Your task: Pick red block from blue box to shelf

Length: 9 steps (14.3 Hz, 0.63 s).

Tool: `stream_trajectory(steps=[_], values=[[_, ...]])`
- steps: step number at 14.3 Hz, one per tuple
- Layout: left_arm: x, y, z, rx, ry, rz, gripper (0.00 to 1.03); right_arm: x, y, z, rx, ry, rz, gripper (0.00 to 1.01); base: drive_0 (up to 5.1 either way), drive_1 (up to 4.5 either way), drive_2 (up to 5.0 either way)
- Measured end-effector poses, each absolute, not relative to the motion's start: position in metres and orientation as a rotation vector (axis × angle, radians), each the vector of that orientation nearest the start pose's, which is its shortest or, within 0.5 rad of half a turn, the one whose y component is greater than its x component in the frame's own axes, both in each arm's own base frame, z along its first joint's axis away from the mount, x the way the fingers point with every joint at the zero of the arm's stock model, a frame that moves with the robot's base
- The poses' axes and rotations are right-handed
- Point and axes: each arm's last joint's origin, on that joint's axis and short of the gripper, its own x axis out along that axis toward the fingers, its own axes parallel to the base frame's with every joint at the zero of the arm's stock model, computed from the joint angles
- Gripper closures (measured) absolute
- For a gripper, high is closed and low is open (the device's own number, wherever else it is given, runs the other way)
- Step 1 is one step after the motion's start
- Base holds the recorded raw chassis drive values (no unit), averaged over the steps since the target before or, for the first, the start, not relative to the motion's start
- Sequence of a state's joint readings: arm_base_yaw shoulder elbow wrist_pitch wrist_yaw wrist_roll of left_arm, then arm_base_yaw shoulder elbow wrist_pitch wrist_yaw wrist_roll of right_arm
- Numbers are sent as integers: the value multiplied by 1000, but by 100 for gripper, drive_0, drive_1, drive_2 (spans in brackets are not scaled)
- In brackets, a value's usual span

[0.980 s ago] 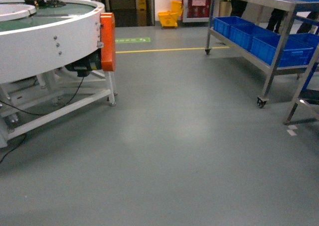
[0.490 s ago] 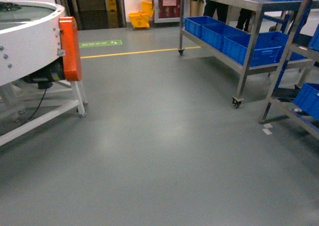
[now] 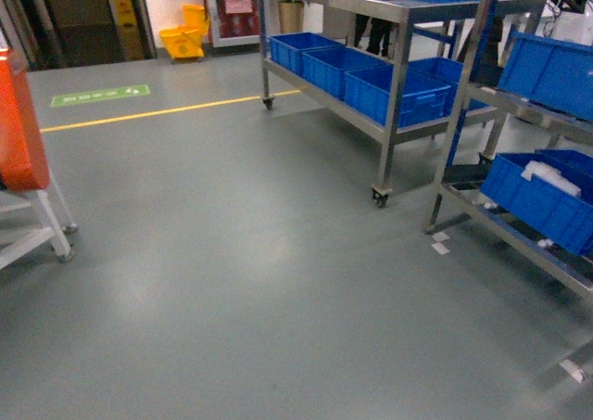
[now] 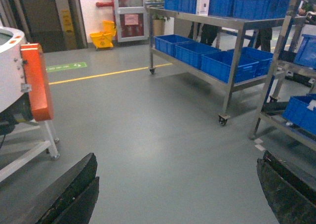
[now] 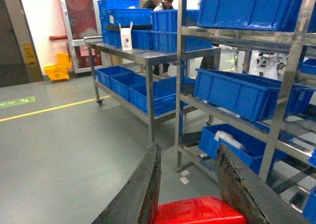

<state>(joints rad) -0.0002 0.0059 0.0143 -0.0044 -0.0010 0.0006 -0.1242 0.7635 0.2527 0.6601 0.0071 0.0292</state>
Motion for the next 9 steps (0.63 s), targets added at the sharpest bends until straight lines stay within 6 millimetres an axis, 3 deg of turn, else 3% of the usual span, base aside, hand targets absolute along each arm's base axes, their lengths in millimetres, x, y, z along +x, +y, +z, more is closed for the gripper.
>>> stream_trajectory(steps=[9], values=[[97,0,167,1,-3,0,5,167,-21,233,20,-150,-129,73,-198,202,-598]])
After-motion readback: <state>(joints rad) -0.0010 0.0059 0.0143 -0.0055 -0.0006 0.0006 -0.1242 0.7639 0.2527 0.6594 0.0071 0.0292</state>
